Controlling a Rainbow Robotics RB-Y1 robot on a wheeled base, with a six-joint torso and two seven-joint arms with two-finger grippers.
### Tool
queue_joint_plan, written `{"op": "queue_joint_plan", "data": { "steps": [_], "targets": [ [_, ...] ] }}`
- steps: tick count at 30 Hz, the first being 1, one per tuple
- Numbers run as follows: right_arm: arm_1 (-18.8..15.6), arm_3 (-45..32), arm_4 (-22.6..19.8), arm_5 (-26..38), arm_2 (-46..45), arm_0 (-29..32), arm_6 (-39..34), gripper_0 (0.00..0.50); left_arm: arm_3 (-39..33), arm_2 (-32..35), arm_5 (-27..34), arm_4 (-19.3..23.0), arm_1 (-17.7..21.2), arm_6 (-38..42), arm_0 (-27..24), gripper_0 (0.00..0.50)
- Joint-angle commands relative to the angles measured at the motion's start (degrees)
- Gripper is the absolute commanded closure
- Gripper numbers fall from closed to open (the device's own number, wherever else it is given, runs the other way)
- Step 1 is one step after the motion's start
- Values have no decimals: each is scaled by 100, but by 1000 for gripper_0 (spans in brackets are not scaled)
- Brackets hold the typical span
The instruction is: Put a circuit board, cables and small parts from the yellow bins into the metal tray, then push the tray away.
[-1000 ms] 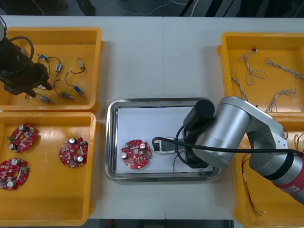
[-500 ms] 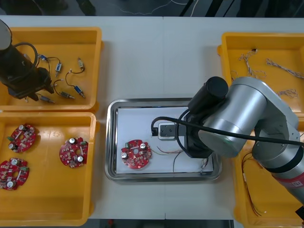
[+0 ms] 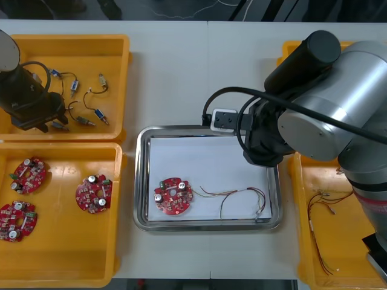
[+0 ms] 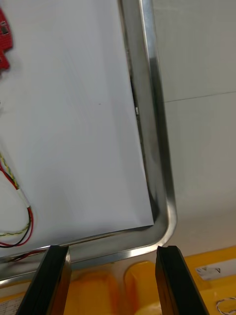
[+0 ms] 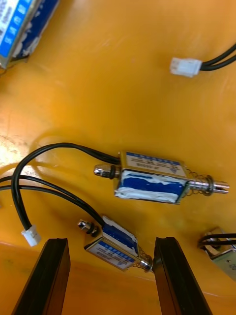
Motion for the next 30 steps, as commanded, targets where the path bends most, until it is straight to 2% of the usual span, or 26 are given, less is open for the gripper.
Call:
{"op": "queue_joint_plan", "data": {
  "steps": [1, 9, 16, 23, 24, 25, 26, 27, 28, 30],
  "targets": [
    [43, -164, 26, 23, -559, -299, -601, 0, 11, -112, -82, -64, -61, -455, -273, 0],
    [-185, -23, -35, 23, -929, -537, -1480, 0, 38, -130, -108, -11, -96, -455, -264, 0],
    [-510, 478, -220, 23, -1140, -994, -2095, 0, 64, -139, -134, -20, -131, -437, -273, 0],
    [-844, 1207, -562, 23, -1781, -1240, -2201, 0, 73, -139, -134, -37, -131, -446, -264, 0],
    [-888, 1339, -571, 23, -1895, -1266, -2201, 0, 64, -139, -134, -37, -131, -455, -264, 12],
    [-915, 1392, -571, 23, -1957, -1284, -2201, 0, 73, -139, -134, -28, -131, -455, -264, 79],
    [-959, 1515, -571, 23, -2062, -1310, -2183, 0, 64, -139, -134, -28, -131, -455, -264, 323],
    [-985, 1585, -571, 23, -2115, -1319, -2192, 0, 64, -139, -134, -20, -131, -455, -264, 458],
    [-1029, 1717, -571, 23, -2221, -1354, -2201, 0, 73, -139, -134, -20, -131, -455, -264, 500],
    [-1117, 1972, -554, 23, -2414, -1424, -2201, 0, 73, -139, -134, -20, -131, -455, -264, 500]
  ]
}}
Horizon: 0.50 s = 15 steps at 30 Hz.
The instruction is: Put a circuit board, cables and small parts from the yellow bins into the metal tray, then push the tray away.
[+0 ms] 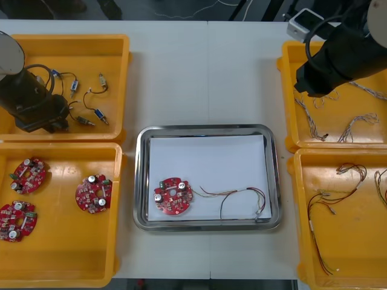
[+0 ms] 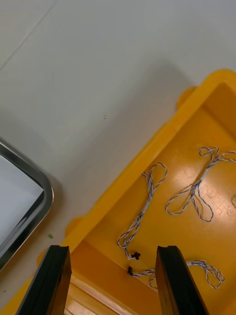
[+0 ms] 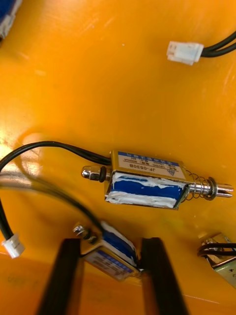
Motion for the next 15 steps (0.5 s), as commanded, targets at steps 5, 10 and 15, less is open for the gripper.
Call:
{"op": "queue_joint_plan", "data": {
  "steps": [5, 10, 15],
  "targets": [
    [-504, 792, 109, 18, -838, -461, -126, 0, 1, -81, -54, -14, -46, -446, -263, 500],
    [-540, 1100, 293, 18, -1242, -461, -188, 0, 1, -81, -36, -5, -46, -437, -255, 500],
    [-557, 1416, 522, 18, -1559, -461, -240, 0, 1, -72, -27, 4, -37, -437, -263, 500]
  ]
}}
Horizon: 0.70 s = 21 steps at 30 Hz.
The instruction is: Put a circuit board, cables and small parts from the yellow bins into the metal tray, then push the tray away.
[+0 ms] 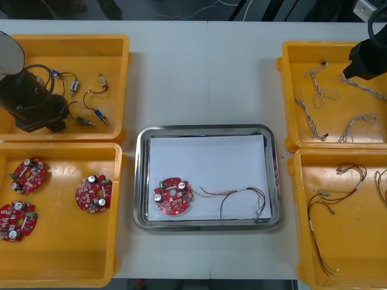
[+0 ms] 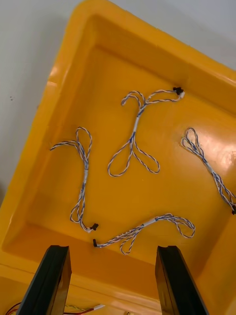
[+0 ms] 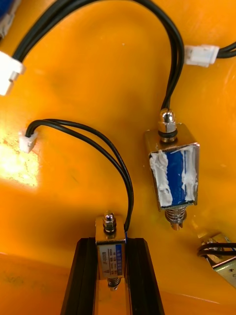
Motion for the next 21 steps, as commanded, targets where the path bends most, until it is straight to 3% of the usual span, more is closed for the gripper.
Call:
{"op": "queue_joint_plan", "data": {
  "steps": [1, 7, 21],
  "targets": [
    [-228, 170, 289, 18, -402, -271, -230, 0, -15, -72, -27, 3, -35, -437, -263, 500],
    [-219, 583, 798, 18, -613, -271, -370, 0, -59, 174, 26, 21, 44, -472, -272, 500],
    [-219, 1005, 790, 18, -788, -78, -1733, 0, -446, 552, 553, -23, 343, -481, -448, 500]
  ]
}}
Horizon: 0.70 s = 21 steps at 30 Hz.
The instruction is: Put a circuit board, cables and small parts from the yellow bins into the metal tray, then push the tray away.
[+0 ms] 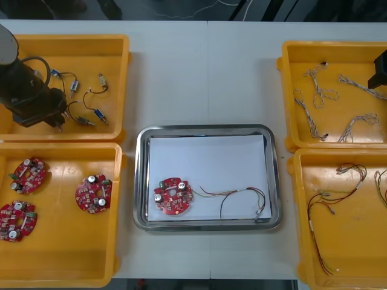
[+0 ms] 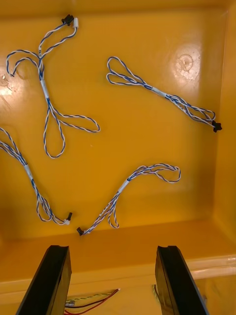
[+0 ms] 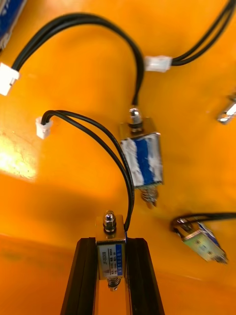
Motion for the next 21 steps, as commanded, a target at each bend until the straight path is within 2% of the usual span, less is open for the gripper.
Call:
{"op": "queue_joint_plan", "data": {
  "steps": [1, 16, 21],
  "targets": [
    [-218, -55, 4, 18, -149, -60, -325, 0, -300, 259, 250, -34, 353, -472, -419, 500],
    [-210, 297, -40, 5, -184, 239, -544, 0, -1108, 813, 1252, -272, 529, -287, -481, 500],
    [-139, 332, -5, -347, -193, 371, -738, 0, -1504, 1050, 1744, -403, 529, -156, -481, 500]
  ]
}}
